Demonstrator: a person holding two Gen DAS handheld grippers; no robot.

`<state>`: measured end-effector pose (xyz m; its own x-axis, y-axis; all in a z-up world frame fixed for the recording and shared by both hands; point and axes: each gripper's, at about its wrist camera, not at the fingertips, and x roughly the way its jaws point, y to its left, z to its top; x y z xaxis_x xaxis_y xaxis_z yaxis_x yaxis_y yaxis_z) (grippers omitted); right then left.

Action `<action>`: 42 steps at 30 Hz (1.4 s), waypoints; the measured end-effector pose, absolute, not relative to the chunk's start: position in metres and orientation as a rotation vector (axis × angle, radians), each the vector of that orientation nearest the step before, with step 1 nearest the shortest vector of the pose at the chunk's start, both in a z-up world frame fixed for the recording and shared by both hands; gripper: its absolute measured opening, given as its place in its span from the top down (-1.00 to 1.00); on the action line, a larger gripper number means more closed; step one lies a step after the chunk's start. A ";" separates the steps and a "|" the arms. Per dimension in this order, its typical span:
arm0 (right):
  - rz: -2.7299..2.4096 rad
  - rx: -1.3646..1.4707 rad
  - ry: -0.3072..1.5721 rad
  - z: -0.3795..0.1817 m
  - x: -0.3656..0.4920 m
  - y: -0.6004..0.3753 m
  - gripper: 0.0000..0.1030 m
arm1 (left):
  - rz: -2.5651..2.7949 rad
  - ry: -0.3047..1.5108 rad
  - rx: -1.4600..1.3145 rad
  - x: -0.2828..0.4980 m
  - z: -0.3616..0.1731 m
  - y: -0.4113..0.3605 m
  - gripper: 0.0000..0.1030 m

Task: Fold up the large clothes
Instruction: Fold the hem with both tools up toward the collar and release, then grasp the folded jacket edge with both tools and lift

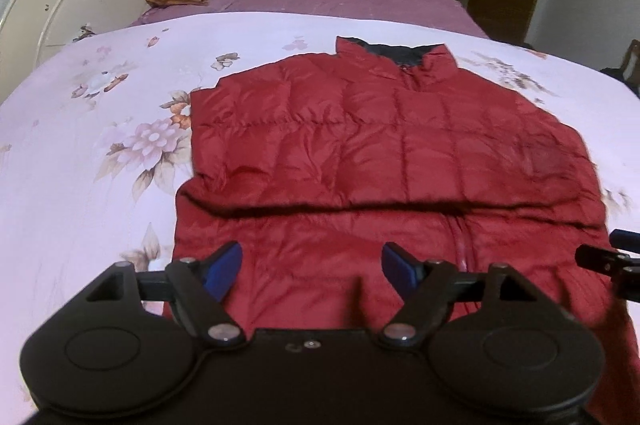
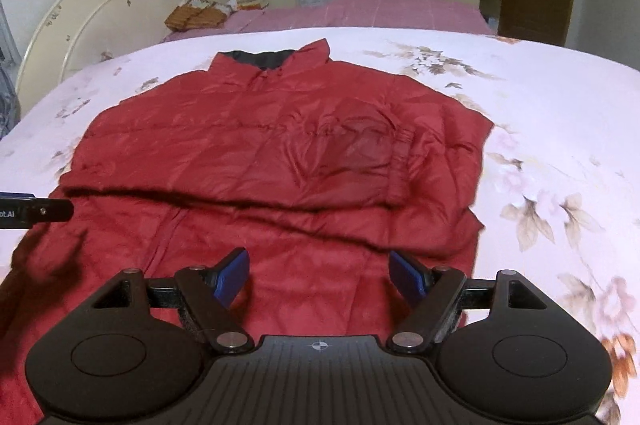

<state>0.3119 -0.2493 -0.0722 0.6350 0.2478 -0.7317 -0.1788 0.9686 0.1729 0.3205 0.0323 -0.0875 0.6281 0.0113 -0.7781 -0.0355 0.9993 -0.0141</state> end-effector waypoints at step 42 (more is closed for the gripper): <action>-0.108 0.103 0.932 -0.081 0.090 -0.284 -0.94 | -0.038 1.000 -0.123 0.141 -0.134 0.155 -0.69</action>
<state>0.0896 -0.2841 -0.0808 0.5915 -0.0483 -0.8049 0.1372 0.9897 0.0414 0.1406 0.1550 -0.1337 0.5404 -0.0885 -0.8368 -0.0245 0.9924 -0.1207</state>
